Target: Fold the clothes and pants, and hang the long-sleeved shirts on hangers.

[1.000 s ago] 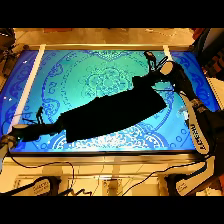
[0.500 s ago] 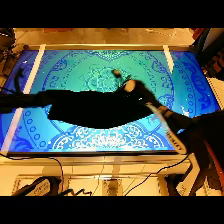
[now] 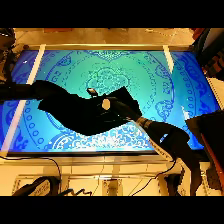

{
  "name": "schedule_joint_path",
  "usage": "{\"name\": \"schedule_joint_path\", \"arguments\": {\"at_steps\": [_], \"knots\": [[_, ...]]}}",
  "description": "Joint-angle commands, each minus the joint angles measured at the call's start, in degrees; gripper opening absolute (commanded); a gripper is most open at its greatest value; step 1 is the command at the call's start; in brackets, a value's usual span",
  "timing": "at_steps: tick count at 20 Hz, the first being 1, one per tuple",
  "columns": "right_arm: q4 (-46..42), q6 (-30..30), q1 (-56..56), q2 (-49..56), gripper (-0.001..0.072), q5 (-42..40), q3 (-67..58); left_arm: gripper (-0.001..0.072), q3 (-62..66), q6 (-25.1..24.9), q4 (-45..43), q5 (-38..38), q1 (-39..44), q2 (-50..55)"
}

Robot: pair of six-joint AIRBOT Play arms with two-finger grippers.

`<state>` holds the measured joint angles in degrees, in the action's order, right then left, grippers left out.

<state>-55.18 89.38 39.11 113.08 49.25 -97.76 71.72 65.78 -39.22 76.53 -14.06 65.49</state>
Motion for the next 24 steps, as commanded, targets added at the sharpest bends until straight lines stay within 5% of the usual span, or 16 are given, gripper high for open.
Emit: {"name": "schedule_joint_path", "arguments": {"at_steps": [1,7,11,12,13,19,23,24], "knots": [[-2.7,0.1,-8.4,-2.1,0.0025,8.1,0.0,0.0007,0.3,0.3,-0.2,-7.8,8.0,3.0],[-2.7,-0.2,-30.6,-10.5,0.0026,16.5,0.0,0.0007,0.8,0.3,12.0,-36.0,30.4,16.9],[-2.7,-0.3,-38.7,-13.9,0.0026,17.4,0.0,0.0012,7.6,-2.3,19.8,-44.9,43.5,28.5],[-2.7,-0.3,-39.7,-14.1,0.0026,17.4,0.0,0.0195,9.6,-3.7,19.8,-47.7,45.7,31.0],[-2.8,-0.3,-40.5,-14.1,0.0026,17.4,0.0,0.0680,11.0,-3.6,20.0,-49.8,47.0,32.7],[-11.0,-9.6,-41.5,-12.7,0.0026,12.1,0.0,0.0708,12.0,-3.4,20.4,-47.1,43.6,31.3],[-0.8,-16.4,-42.3,-6.8,0.0028,17.0,0.0,0.0708,12.0,-3.4,20.4,-37.9,38.6,29.3],[4.0,-17.0,-42.3,-5.5,0.0296,18.3,0.0,0.0708,12.0,-3.4,20.4,-36.4,37.7,29.0]]}}
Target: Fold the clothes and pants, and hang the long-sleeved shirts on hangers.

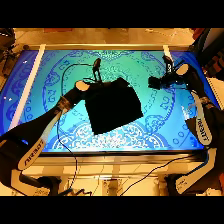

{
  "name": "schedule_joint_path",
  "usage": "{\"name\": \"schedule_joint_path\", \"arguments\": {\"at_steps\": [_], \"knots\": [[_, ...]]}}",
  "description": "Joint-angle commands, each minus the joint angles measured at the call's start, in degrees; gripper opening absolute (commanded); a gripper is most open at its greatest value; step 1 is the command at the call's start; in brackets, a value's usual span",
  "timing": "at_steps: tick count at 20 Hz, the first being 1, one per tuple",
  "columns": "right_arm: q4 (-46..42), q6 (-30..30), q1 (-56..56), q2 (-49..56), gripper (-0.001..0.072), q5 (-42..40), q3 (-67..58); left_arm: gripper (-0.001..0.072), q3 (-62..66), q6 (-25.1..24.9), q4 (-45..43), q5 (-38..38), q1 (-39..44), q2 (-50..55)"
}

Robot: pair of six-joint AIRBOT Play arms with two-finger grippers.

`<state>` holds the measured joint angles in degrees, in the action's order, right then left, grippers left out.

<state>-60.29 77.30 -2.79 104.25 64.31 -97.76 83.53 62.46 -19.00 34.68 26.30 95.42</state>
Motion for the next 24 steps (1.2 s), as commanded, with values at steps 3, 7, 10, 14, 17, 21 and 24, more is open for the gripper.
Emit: {"name": "schedule_joint_path", "arguments": {"at_steps": [3,7,10,14,17,21,24], "knots": [[13.8,-4.7,1.8,4.9,0.0720,3.8,0.0,0.0707,0.2,-0.1,0.2,7.0,-4.7,-0.9],[-0.6,-0.7,5.9,5.1,0.0719,3.7,0.0,0.0706,0.2,-0.1,0.2,7.0,-4.8,-0.9],[-2.8,3.0,6.4,6.4,0.0717,4.3,0.0,0.0706,0.2,-0.1,0.2,7.0,-4.6,-0.9],[0.9,7.1,6.4,10.6,0.0688,8.5,0.0,0.0706,0.2,-0.1,0.2,7.0,-4.6,-0.9],[12.4,2.1,6.5,14.8,0.0565,18.6,0.0,0.0706,0.2,-0.1,0.2,7.0,-4.6,-0.9],[14.6,1.0,7.5,16.2,0.0459,18.0,-0.2,0.0706,0.2,-0.1,0.2,7.0,-4.6,-0.9],[15.3,4.4,8.4,16.2,0.0664,12.8,-0.3,0.0706,0.2,-1.3,0.0,7.2,-4.8,-0.9]]}}
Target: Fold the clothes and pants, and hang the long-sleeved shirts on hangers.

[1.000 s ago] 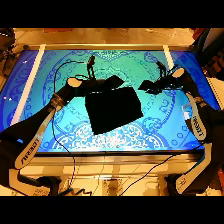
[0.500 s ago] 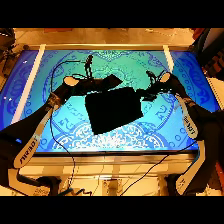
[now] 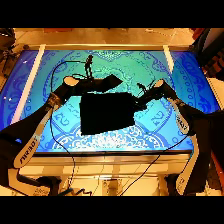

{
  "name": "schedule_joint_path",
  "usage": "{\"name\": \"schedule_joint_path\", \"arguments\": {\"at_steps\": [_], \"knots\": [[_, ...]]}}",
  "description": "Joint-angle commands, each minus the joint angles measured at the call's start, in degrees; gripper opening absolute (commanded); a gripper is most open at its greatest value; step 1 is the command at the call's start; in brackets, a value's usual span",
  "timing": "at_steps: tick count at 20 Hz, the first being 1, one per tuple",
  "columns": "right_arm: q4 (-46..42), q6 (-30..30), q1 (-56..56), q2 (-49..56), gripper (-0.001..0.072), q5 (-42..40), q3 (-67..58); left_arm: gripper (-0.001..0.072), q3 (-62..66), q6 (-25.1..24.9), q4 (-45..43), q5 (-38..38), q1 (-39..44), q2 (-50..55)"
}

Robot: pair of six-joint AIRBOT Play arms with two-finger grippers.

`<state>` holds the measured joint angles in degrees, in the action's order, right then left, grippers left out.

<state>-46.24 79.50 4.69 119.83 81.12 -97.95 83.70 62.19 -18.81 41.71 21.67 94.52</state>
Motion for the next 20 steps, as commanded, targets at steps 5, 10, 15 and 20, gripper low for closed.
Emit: {"name": "schedule_joint_path", "arguments": {"at_steps": [5,10,15,20], "knots": [[2.6,-1.6,8.7,0.6,0.0663,-5.1,-0.1,0.0706,0.0,-4.7,-2.2,3.0,-4.2,-0.1],[2.9,-3.1,16.7,0.5,0.0025,-12.2,-1.2,0.0704,0.0,-7.8,-2.4,7.9,-12.8,-2.1],[3.0,-5.6,12.7,-5.7,0.0024,-9.4,-9.2,0.0701,0.0,-9.6,-6.4,10.8,-19.2,-9.8],[10.8,-5.2,-2.8,-20.9,0.0024,-4.0,-11.9,0.0701,0.0,-10.0,-19.4,12.0,-19.8,-22.0]]}}
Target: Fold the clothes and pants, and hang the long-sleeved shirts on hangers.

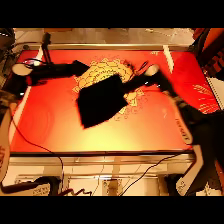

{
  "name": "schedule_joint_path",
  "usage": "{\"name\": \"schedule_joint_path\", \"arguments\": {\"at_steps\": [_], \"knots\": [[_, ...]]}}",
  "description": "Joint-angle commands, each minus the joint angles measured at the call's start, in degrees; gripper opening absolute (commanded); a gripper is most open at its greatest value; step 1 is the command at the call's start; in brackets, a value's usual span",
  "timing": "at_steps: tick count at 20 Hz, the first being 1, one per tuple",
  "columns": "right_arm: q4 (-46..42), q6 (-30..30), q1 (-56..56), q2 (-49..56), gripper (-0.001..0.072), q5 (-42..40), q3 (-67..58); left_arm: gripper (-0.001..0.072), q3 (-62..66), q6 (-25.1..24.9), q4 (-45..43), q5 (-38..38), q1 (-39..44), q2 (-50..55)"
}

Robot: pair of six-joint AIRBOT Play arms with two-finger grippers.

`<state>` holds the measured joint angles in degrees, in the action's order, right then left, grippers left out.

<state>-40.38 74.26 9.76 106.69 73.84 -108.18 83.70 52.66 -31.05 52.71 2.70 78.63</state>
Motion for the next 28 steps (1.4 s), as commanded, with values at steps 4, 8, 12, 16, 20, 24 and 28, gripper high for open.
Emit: {"name": "schedule_joint_path", "arguments": {"at_steps": [4,8,12,16,20,24,28], "knots": [[5.5,1.8,-26.5,-21.2,0.0024,5.5,-1.7,0.0701,0.0,-0.5,-7.5,0.9,-0.8,-14.3],[-1.0,7.5,-47.0,-29.2,0.0025,7.6,-1.7,0.0701,0.0,-0.5,-7.5,0.9,-0.8,-19.2],[-17.0,15.7,-64.9,-32.4,0.0025,13.4,-1.6,0.0701,0.0,-0.4,-7.5,0.9,-0.8,-21.7],[-36.3,25.0,-77.2,-32.3,0.0025,27.3,1.3,0.0700,0.0,-0.4,-7.5,0.9,-0.8,-21.8],[-42.0,25.3,-81.5,-32.4,0.0025,31.5,7.4,0.0700,0.0,-0.4,-7.5,0.9,-0.8,-21.9],[-44.0,25.6,-81.6,-32.4,0.0395,29.7,10.1,0.0700,0.0,-0.4,-7.5,0.9,-0.8,-21.9],[-43.9,25.6,-81.6,-32.4,0.0707,29.6,10.2,0.0700,0.0,-0.4,-7.5,0.9,-0.8,-21.9]]}}
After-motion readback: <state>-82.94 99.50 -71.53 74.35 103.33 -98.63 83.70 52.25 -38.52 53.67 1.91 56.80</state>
